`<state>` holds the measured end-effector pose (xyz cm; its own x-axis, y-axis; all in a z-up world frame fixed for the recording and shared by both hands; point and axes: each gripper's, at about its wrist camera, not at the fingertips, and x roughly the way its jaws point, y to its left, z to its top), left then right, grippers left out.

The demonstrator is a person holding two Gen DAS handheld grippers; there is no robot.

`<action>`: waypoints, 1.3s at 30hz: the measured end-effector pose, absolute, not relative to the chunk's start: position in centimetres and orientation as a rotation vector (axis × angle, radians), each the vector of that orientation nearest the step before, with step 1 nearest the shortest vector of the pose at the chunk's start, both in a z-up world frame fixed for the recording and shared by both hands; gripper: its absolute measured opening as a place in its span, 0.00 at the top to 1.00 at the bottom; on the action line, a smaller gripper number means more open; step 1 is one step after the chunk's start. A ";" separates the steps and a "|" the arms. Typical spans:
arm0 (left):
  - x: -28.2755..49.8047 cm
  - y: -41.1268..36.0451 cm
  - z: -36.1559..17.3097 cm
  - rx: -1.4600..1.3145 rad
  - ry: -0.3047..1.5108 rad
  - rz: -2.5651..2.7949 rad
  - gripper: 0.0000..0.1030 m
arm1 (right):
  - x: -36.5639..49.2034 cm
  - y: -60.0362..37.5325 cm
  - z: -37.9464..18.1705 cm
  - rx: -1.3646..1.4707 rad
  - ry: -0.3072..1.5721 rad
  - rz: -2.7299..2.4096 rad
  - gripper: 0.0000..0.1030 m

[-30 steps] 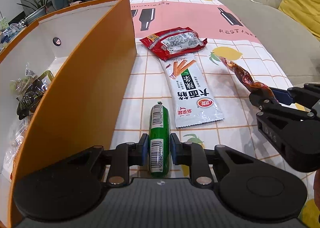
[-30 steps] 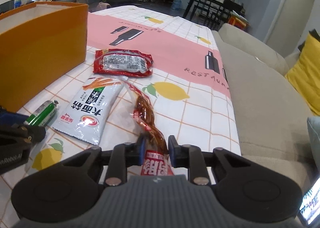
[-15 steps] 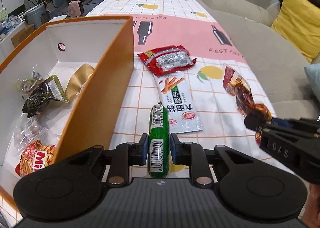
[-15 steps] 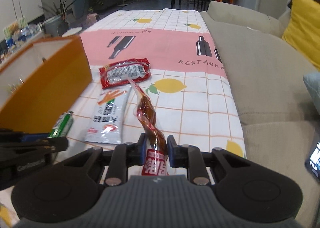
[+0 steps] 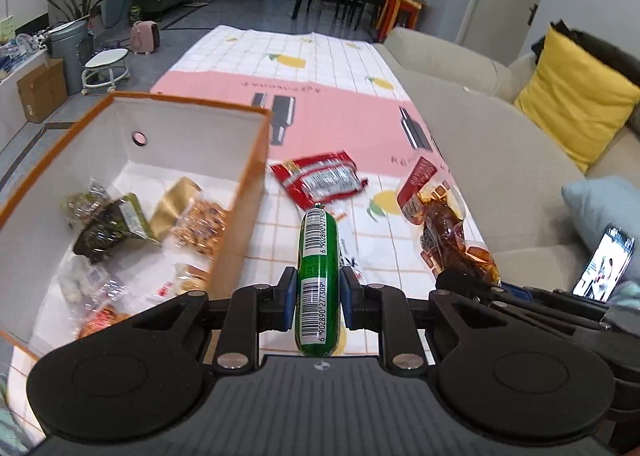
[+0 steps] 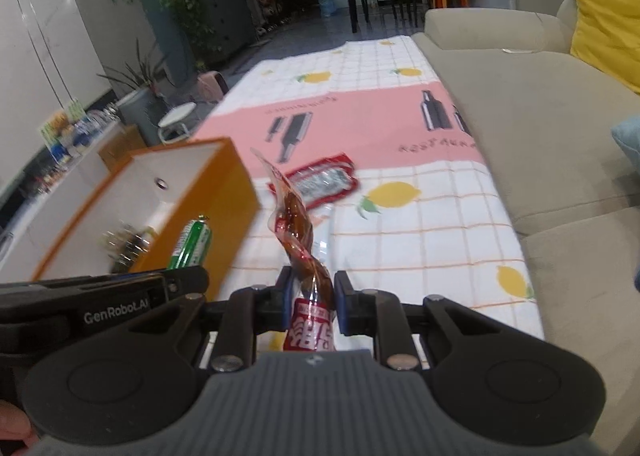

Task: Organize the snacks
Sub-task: 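Carry the sausage and red strip pack over the box and release both inside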

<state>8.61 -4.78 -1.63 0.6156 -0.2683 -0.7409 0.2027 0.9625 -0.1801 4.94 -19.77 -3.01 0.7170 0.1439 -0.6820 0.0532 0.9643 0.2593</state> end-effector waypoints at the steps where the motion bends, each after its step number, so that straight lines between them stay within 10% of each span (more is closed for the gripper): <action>1: 8.7 -4.3 -1.2 -0.090 0.862 -0.268 0.77 | 4.9 -19.4 -2.6 0.274 0.765 0.056 0.84; 19: 15.2 6.2 3.1 -0.086 0.856 -0.215 0.77 | 10.8 -9.9 3.8 0.305 0.740 0.257 0.83; 39: 22.8 8.4 -3.6 0.103 0.983 -0.253 0.77 | 22.8 -4.8 -1.7 0.268 1.000 0.273 0.83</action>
<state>22.78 8.39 -3.60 0.5278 -0.1645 -0.8333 0.2574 0.9659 -0.0276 22.80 -4.81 -1.73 0.5122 0.3453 -0.7864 -0.1016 0.9335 0.3438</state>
